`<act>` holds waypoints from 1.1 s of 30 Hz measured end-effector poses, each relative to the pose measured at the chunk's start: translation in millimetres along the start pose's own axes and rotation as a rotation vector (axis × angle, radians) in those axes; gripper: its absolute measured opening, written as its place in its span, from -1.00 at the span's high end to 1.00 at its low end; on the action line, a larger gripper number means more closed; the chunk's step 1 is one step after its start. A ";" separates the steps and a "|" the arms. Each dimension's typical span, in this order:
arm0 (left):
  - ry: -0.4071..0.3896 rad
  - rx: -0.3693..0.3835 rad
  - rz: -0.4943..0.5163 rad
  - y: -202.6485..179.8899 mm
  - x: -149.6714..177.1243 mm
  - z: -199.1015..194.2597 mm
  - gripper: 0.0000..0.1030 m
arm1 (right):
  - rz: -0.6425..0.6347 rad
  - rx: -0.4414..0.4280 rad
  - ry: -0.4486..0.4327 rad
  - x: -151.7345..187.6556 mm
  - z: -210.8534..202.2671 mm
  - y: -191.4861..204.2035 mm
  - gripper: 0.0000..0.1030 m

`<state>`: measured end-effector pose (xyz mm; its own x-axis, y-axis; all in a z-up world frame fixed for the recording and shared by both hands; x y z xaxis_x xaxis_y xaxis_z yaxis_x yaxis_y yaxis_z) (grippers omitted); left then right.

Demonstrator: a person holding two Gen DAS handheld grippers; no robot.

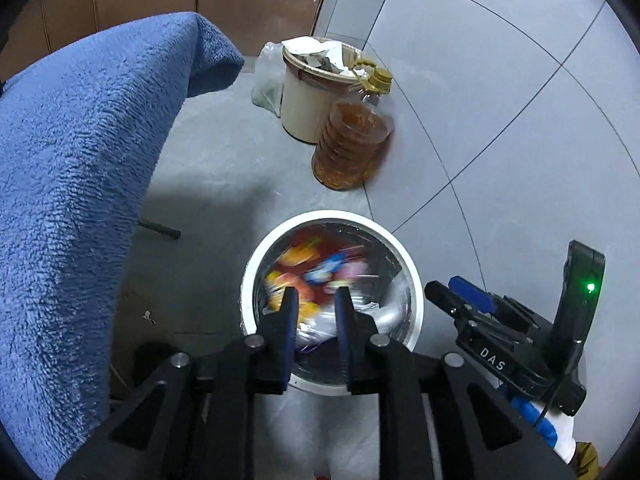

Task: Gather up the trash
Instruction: 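Open both tools over the bin to drop the tissue and bag, then move both tools back toward the purple wrappers on the table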

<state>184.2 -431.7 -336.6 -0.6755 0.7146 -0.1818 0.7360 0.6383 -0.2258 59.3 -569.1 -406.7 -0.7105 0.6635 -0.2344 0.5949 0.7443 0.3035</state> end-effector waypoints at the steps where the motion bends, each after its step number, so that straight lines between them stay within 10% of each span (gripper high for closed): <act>1: 0.000 0.004 -0.001 1.8 -0.4 0.5 0.66 | 0.002 0.002 0.004 0.4 2.3 -1.1 0.17; 20: -0.407 -0.197 -0.093 64.4 41.3 -158.8 0.65 | -0.204 -0.038 -0.164 -16.1 -89.7 102.5 0.04; 25: -0.480 -0.266 -0.161 97.5 71.8 -203.8 0.14 | -0.313 -0.082 -0.230 -12.6 -128.0 167.7 -0.02; 33: -0.586 -0.407 -0.274 148.2 129.8 -264.0 0.06 | -0.462 -0.173 -0.308 9.6 -174.8 263.2 -0.13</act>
<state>217.5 -168.7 -141.0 -0.6661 0.3193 -0.6741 0.4210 0.9070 0.0136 143.4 -380.1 -167.6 -0.7244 0.2838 -0.6282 0.1611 0.9558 0.2461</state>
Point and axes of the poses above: each gripper's, at about its wrist camera, not at the fingertips, and z roughly the way its jaws point, y to its left, x to its underside, the point moved 7 cm from there along z, roughly the way its jaws point, and after that the axes turned 14 degrees about y, right-handed, at the moved point
